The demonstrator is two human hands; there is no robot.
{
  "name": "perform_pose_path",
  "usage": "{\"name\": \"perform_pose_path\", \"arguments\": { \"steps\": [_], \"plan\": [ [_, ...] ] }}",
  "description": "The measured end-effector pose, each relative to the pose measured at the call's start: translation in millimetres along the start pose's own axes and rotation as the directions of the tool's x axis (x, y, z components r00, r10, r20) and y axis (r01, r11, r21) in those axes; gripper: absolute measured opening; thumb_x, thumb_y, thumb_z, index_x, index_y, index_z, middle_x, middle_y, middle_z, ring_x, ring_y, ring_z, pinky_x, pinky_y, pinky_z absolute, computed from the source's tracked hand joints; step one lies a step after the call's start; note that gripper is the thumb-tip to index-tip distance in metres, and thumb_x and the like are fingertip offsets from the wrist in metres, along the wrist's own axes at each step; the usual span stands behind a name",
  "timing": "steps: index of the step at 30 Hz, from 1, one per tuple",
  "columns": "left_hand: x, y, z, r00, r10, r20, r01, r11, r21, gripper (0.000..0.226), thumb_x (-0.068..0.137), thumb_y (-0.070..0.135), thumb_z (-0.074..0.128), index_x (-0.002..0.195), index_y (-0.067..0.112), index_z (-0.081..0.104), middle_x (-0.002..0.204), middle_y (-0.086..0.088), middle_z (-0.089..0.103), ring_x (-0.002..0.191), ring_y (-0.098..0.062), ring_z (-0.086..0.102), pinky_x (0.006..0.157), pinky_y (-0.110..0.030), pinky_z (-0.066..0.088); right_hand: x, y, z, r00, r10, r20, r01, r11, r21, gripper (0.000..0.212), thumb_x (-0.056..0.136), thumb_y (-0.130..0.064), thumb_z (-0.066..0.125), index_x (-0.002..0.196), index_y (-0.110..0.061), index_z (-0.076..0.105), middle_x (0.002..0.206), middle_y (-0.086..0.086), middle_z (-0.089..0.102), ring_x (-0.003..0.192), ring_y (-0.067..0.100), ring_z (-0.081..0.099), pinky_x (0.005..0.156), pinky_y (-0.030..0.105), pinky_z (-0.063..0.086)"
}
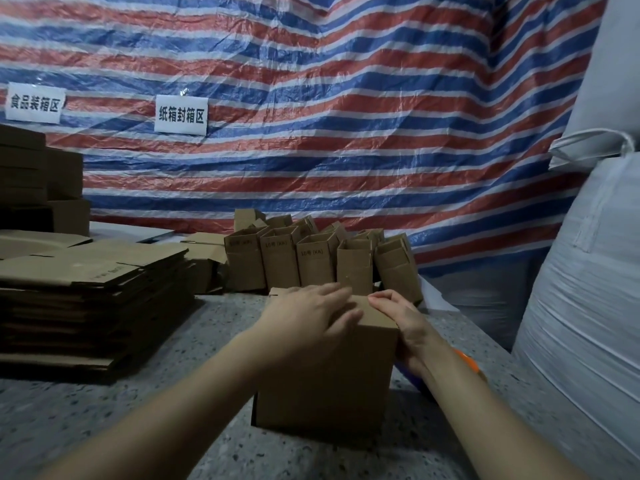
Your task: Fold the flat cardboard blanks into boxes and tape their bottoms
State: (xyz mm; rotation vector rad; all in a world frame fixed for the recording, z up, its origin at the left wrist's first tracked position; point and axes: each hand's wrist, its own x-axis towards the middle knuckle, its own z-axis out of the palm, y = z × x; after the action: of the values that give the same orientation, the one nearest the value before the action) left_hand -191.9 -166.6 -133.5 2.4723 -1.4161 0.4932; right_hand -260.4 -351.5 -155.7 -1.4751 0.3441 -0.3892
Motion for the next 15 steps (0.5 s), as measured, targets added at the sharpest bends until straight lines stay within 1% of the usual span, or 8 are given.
{"name": "perform_pose_path", "arguments": {
  "steps": [3, 5, 6, 7, 9, 10, 13, 15],
  "plan": [
    [-2, -2, 7, 0.999, 0.031, -0.024, -0.029, 0.997, 0.065, 0.074, 0.090, 0.072, 0.003, 0.147, 0.039, 0.036, 0.153, 0.012, 0.042, 0.140, -0.012, 0.039, 0.112, -0.042, 0.030, 4, 1, -4, 1.000, -0.018, 0.023, 0.017, 1.000, 0.014, 0.033, 0.095, -0.041, 0.063, 0.118, -0.018, 0.062, 0.120, 0.020, 0.064, 0.111, 0.037, 0.063, 0.085, 0.043, 0.057],
    [-2, -4, 7, 0.997, 0.050, -0.054, -0.046, 0.997, 0.070, 0.082, 0.084, 0.074, -0.003, 0.146, 0.040, 0.037, 0.151, 0.014, 0.044, 0.138, -0.011, 0.042, 0.109, -0.040, 0.034, 13, 0, -15, 0.994, -0.074, -0.075, 0.074, 0.997, -0.001, 0.035, 0.097, -0.046, 0.056, 0.114, -0.016, 0.062, 0.120, 0.013, 0.065, 0.113, 0.029, 0.062, 0.095, 0.044, 0.053],
    [-1, -4, 7, 0.997, 0.056, -0.056, -0.052, 0.996, 0.074, 0.083, 0.083, 0.075, -0.004, 0.146, 0.040, 0.037, 0.151, 0.015, 0.043, 0.138, -0.011, 0.042, 0.109, -0.039, 0.035, 18, -1, -23, 0.978, -0.106, -0.180, 0.085, 0.989, -0.122, 0.033, 0.099, -0.047, 0.053, 0.108, -0.016, 0.062, 0.117, 0.011, 0.065, 0.109, 0.025, 0.062, 0.098, 0.045, 0.051],
    [-1, -4, 8, 0.997, 0.060, -0.056, -0.055, 0.996, 0.076, 0.083, 0.083, 0.074, -0.004, 0.147, 0.040, 0.036, 0.151, 0.015, 0.043, 0.138, -0.010, 0.041, 0.109, -0.039, 0.035, 23, 0, -35, 0.949, -0.145, -0.282, 0.043, 0.940, -0.339, 0.033, 0.100, -0.048, 0.052, 0.101, -0.017, 0.062, 0.109, 0.009, 0.066, 0.099, 0.022, 0.063, 0.096, 0.044, 0.051],
    [0, -3, 7, 0.997, 0.059, -0.051, -0.055, 0.996, 0.076, 0.083, 0.083, 0.074, -0.004, 0.148, 0.040, 0.035, 0.152, 0.016, 0.041, 0.139, -0.010, 0.039, 0.109, -0.038, 0.034, 30, 5, -61, 0.923, -0.212, -0.323, -0.115, 0.647, -0.754, 0.041, 0.097, -0.056, 0.051, 0.089, -0.018, 0.063, 0.084, 0.003, 0.066, 0.077, 0.019, 0.062, 0.084, 0.043, 0.055],
    [0, -3, 8, 0.997, 0.057, -0.048, -0.053, 0.996, 0.075, 0.083, 0.083, 0.073, -0.004, 0.148, 0.040, 0.035, 0.153, 0.016, 0.040, 0.140, -0.010, 0.038, 0.110, -0.038, 0.033, 31, 9, -71, 0.937, -0.197, -0.288, -0.167, 0.471, -0.866, 0.047, 0.095, -0.061, 0.050, 0.086, -0.018, 0.064, 0.076, 0.000, 0.065, 0.070, 0.017, 0.062, 0.078, 0.041, 0.056],
    [1, -4, 9, 0.997, 0.061, -0.053, -0.057, 0.995, 0.077, 0.086, 0.081, 0.074, -0.006, 0.149, 0.039, 0.033, 0.153, 0.016, 0.039, 0.141, -0.009, 0.036, 0.110, -0.035, 0.033, 29, 20, -89, 0.962, -0.126, -0.243, -0.239, 0.049, -0.970, 0.058, 0.087, -0.079, 0.044, 0.087, -0.023, 0.062, 0.079, -0.004, 0.067, 0.071, 0.011, 0.063, 0.065, 0.032, 0.053],
    [2, -4, 10, 0.996, 0.060, -0.058, -0.056, 0.996, 0.071, 0.088, 0.080, 0.075, -0.007, 0.149, 0.039, 0.033, 0.153, 0.016, 0.039, 0.141, -0.009, 0.037, 0.110, -0.035, 0.035, 28, 27, -93, 0.963, -0.132, -0.236, -0.246, -0.068, -0.967, 0.062, 0.081, -0.084, 0.044, 0.086, -0.024, 0.059, 0.080, -0.003, 0.065, 0.071, 0.013, 0.062, 0.061, 0.029, 0.049]
  ]
}}
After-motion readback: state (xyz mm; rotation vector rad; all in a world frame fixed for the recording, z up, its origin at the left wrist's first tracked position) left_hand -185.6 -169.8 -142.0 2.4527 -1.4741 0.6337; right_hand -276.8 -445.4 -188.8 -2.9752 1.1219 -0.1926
